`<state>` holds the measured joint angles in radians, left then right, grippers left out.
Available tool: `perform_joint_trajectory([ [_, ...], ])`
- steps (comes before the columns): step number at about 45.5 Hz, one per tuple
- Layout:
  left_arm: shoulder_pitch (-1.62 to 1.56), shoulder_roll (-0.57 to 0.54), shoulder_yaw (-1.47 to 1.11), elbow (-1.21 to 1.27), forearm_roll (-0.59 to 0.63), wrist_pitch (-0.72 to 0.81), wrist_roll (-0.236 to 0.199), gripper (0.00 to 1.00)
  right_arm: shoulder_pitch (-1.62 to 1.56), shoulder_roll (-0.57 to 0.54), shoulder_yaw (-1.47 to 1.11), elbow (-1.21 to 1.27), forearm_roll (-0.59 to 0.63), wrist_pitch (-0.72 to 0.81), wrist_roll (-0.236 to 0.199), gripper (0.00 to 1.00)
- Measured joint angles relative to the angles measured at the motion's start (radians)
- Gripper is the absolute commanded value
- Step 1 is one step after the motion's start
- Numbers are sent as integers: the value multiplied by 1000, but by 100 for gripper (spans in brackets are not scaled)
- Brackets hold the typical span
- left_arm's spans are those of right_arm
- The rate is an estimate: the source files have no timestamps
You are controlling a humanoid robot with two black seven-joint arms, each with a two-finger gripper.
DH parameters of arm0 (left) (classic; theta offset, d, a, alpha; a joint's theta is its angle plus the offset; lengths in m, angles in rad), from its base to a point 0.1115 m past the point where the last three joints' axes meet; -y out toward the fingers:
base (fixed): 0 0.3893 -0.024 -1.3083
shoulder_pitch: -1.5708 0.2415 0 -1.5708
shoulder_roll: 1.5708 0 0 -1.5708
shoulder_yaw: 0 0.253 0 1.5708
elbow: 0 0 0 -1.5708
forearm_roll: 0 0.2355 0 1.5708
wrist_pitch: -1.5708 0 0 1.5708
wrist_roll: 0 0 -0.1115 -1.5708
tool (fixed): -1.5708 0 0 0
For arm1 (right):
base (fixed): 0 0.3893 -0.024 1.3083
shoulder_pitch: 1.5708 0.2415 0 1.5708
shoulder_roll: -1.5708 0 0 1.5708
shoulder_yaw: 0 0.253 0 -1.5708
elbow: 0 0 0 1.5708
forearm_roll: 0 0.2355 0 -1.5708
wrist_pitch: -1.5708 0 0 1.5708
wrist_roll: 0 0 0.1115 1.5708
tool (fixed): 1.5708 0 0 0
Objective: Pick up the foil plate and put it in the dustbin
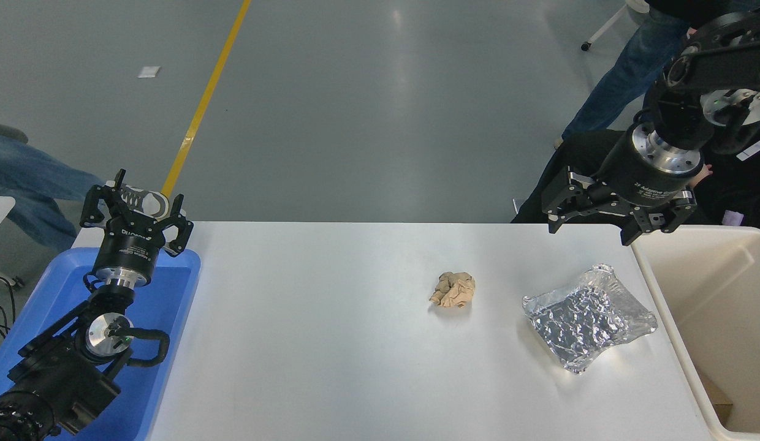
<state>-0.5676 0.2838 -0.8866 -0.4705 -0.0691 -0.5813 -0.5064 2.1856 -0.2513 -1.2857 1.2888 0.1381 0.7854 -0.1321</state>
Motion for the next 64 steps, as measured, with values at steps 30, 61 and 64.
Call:
perform_joint_trajectory([
  [30, 0, 0, 0, 0, 0, 0, 0, 99, -93, -36, 53, -25, 4, -7, 0, 100],
  [61, 2, -1, -5, 0, 0, 0, -2, 99, -497, -107, 69, -123, 6, -433, -2, 100],
  [64, 2, -1, -5, 0, 0, 0, -2, 99, -537, -110, 71, -132, 6, -470, -2, 100],
])
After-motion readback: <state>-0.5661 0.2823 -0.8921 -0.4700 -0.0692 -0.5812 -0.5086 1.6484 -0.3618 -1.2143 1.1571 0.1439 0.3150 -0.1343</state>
